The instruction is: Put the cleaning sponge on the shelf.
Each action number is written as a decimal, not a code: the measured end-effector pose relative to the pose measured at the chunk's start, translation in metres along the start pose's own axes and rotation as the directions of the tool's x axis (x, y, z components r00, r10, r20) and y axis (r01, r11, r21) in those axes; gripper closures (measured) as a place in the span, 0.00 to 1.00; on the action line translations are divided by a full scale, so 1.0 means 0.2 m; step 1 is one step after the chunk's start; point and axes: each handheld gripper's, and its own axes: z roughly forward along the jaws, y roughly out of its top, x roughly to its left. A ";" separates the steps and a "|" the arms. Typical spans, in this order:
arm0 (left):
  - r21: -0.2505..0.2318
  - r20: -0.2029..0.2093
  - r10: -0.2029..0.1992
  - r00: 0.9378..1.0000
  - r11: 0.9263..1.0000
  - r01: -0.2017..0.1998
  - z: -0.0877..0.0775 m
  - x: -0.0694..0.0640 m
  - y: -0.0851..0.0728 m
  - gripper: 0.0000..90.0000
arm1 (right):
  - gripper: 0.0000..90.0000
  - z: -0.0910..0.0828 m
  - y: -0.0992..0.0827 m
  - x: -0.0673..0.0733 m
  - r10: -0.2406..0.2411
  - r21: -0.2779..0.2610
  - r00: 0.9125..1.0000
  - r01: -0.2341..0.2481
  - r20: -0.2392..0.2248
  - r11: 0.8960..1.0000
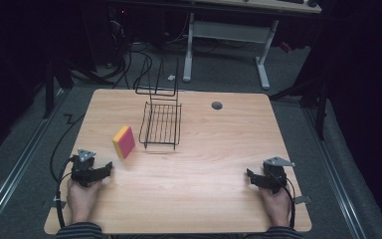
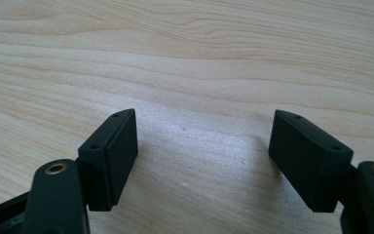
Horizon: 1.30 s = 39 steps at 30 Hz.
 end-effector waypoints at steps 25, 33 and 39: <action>-0.007 0.062 -0.012 0.998 1.000 0.013 -0.02 -0.03 -0.01 0.24 | 0.29 0.00 0.00 0.00 -0.003 0.001 1.000 0.003 -0.003 1.000; -0.035 0.056 -0.009 0.998 0.999 0.011 -0.08 -0.07 -0.03 0.17 | 0.29 0.00 0.00 0.00 -0.003 0.000 1.000 0.003 -0.003 1.000; -0.049 0.070 0.009 0.998 0.999 -0.006 -0.11 -0.12 -0.04 0.17 | 0.29 0.00 0.00 0.00 -0.003 0.001 1.000 0.003 -0.003 1.000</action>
